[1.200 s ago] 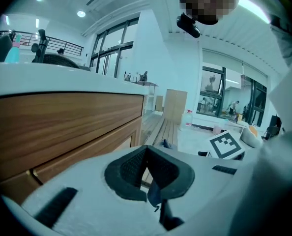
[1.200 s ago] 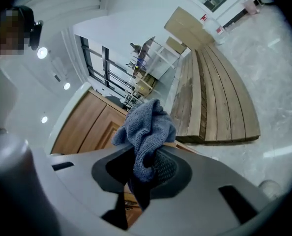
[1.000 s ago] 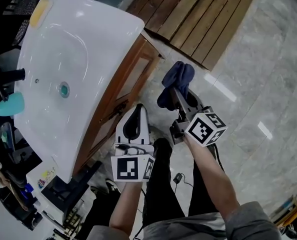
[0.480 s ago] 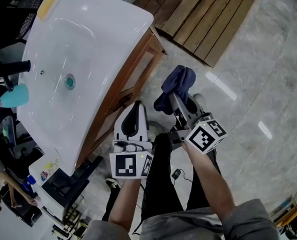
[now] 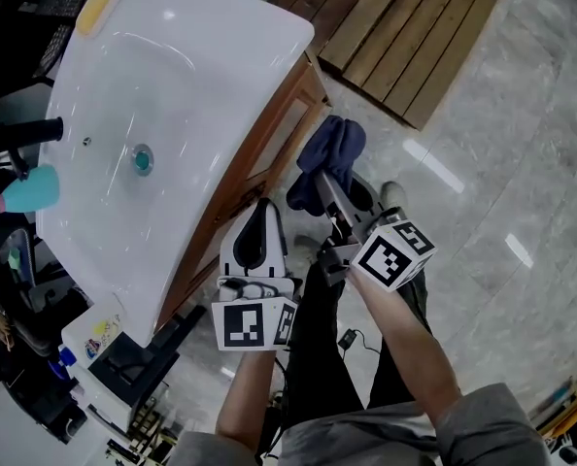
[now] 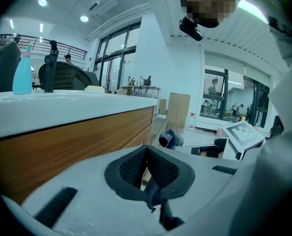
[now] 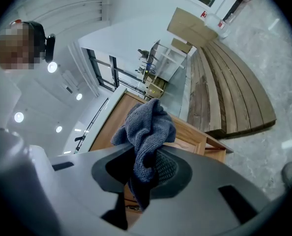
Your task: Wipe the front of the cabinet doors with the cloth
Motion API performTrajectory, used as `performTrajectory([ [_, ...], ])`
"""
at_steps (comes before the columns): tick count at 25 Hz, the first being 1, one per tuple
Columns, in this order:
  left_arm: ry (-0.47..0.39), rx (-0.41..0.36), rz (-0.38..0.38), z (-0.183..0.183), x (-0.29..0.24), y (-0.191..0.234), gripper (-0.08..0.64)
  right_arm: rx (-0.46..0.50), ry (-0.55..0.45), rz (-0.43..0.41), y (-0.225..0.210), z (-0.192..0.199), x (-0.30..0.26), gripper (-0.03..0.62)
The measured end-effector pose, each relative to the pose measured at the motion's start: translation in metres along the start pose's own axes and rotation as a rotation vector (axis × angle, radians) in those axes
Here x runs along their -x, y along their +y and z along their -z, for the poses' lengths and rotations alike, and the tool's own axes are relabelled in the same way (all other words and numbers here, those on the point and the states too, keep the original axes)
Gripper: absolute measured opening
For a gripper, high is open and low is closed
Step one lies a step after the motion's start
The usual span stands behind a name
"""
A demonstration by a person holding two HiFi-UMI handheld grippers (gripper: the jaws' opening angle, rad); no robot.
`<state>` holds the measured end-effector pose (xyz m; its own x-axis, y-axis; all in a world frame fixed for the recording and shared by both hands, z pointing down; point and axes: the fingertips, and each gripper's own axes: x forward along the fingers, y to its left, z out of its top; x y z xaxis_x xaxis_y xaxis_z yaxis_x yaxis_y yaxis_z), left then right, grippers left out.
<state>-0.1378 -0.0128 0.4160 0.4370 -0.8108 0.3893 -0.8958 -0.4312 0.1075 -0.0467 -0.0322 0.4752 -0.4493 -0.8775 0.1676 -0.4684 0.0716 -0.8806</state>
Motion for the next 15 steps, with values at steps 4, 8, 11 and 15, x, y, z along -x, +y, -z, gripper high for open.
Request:
performTrajectory([
  [4, 0.005, 0.005, -0.004, 0.005, 0.001, 0.006, 0.008, -0.013, 0.002, -0.027, 0.007, 0.003, -0.02, 0.075],
  [8, 0.007, 0.006, 0.0, 0.006, 0.001, 0.008, 0.008, -0.024, 0.006, -0.046, 0.012, 0.005, -0.039, 0.074],
  [11, 0.005, 0.006, 0.002, 0.007, 0.002, 0.011, 0.008, -0.03, 0.012, -0.053, 0.013, 0.01, -0.05, 0.075],
  [15, 0.001, 0.009, 0.001, 0.006, 0.0, 0.016, 0.008, -0.044, 0.02, -0.061, 0.014, 0.017, -0.061, 0.074],
])
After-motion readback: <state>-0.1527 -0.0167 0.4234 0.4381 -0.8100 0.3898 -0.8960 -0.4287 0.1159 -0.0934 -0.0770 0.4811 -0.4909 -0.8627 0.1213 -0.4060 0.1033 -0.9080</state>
